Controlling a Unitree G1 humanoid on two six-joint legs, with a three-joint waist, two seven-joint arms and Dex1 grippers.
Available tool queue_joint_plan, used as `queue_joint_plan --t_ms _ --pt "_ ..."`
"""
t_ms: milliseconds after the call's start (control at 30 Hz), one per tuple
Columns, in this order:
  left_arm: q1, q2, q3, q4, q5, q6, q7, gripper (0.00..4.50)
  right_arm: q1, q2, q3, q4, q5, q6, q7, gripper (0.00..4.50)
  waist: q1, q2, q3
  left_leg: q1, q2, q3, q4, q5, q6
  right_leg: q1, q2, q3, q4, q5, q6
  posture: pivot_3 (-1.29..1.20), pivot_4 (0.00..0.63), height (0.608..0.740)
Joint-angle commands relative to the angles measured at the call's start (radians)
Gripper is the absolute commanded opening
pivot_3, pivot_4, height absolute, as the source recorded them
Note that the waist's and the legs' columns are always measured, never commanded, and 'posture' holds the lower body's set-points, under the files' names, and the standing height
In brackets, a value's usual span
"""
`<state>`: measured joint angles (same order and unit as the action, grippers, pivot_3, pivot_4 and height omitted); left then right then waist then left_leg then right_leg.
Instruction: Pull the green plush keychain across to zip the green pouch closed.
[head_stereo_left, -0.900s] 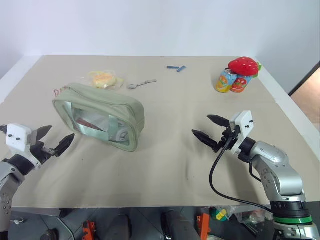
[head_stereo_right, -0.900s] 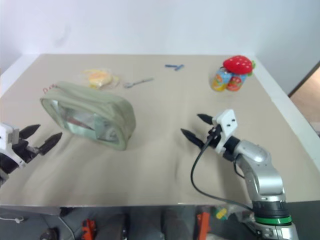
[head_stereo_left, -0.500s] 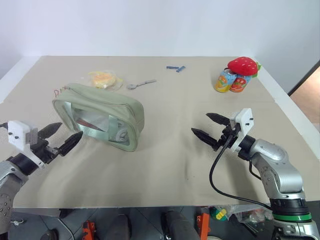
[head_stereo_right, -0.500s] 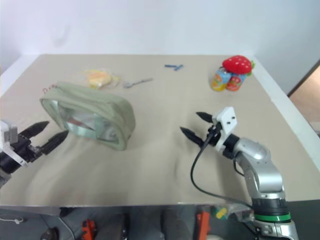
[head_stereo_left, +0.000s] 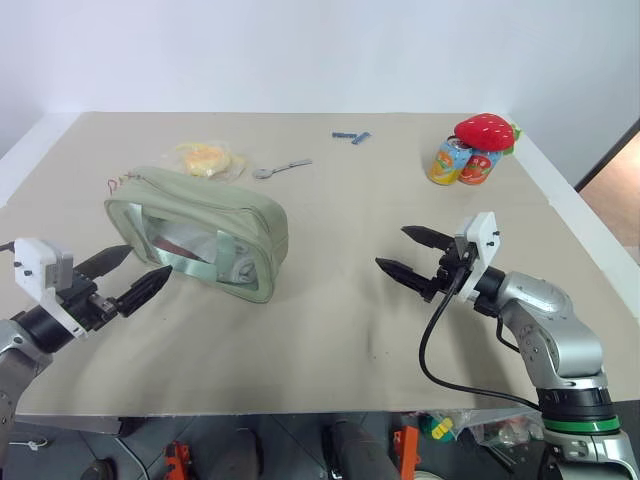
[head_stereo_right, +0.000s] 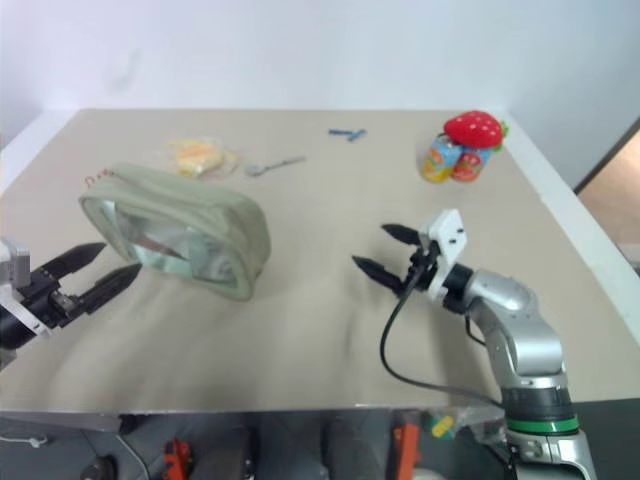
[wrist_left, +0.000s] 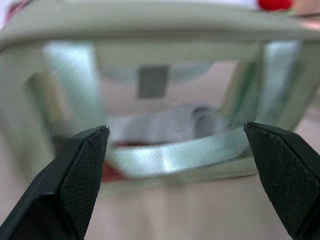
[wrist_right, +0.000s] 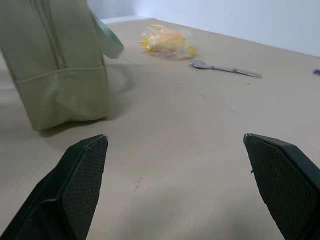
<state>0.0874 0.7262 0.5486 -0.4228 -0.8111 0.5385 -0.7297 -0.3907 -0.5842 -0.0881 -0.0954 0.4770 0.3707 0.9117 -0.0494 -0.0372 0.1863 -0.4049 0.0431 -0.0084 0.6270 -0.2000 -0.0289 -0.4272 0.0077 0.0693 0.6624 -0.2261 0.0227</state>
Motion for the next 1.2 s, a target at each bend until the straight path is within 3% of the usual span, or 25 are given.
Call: queue_joint_plan --t_ms 33,267,767,967,1200 --pt "-0.021 0.039 -0.023 -0.066 -0.046 0.035 -0.032 4.47 -0.144 0.028 0.045 0.077 0.016 -0.001 0.066 4.5 -0.002 0.0 0.0 0.0 0.001 0.0 0.001 0.0 0.0 0.0 0.001 0.0 0.0 0.001 0.0 0.0 0.15 0.74" --pt "-0.039 0.089 -0.077 -0.164 -0.155 0.121 -0.066 4.47 -0.413 0.15 0.159 0.265 -0.006 0.032 0.153 4.5 -0.01 0.0 0.0 0.001 0.005 0.001 0.001 0.0 0.0 -0.002 0.006 0.001 0.002 0.003 -0.004 0.0 0.15 0.74" --pt "-0.052 0.081 -0.142 -0.219 -0.171 0.127 -0.032 4.47 -0.649 0.372 0.247 0.55 -0.084 0.001 0.213 4.5 -0.008 0.0 0.0 -0.005 0.005 0.001 -0.001 0.0 0.0 -0.01 0.007 0.001 0.004 0.005 -0.002 0.0 0.15 0.74" --pt "-0.062 0.058 -0.149 -0.216 -0.168 0.109 -0.018 4.5 -0.691 0.417 0.239 0.679 -0.125 -0.058 0.222 2.73 -0.008 0.0 0.0 -0.005 0.005 0.002 -0.001 0.0 0.0 -0.01 0.007 0.002 0.004 0.005 -0.002 0.0 0.15 0.74" --pt "-0.088 0.036 -0.162 -0.218 -0.156 0.098 0.01 4.5 -0.714 0.438 0.225 0.76 -0.15 -0.103 0.239 0.23 -0.008 0.0 0.0 -0.005 0.006 0.002 -0.001 0.0 0.0 -0.01 0.007 0.002 0.004 0.006 -0.002 0.0 0.15 0.74"
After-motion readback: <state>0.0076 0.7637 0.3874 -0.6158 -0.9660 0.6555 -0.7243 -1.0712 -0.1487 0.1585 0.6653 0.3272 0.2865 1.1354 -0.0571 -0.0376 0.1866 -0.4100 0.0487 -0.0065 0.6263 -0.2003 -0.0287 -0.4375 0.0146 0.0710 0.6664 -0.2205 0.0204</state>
